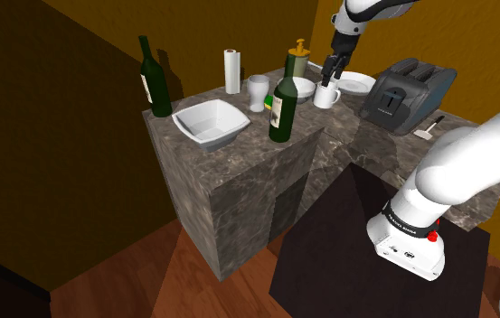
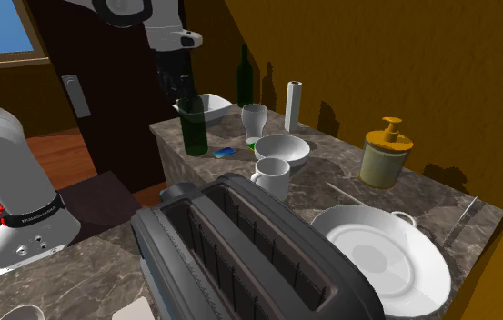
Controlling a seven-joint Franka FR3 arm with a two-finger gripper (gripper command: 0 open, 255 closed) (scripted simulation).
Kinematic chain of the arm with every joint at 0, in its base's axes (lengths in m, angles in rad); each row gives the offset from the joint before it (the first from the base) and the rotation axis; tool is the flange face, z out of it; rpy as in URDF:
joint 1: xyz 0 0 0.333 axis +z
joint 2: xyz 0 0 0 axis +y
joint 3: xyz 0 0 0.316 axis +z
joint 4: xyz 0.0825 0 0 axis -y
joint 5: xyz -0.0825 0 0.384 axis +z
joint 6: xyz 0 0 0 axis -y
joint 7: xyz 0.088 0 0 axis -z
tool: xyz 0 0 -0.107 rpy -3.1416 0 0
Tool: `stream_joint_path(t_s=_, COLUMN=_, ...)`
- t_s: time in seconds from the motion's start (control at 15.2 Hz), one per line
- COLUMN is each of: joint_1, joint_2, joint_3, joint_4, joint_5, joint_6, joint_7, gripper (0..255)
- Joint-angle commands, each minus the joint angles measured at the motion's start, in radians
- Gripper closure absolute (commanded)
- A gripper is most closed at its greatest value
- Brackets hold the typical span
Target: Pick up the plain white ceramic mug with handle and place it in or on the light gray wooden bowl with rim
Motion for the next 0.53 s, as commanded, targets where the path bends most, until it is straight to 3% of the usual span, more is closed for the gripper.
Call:
stream_joint_path(t_s=0.0, joint_1=-0.001, joint_2=0.066, joint_3=-0.028, joint_4=0.025, joint_5=0.006, joint_6=0.044, joint_7=-0.031, gripper=0)
stream_joint_path(t_s=0.46, joint_1=-0.018, joint_2=0.303, joint_3=-0.132, joint_4=0.150, joint_5=0.074, joint_6=0.153, joint_7=-0.181, gripper=0)
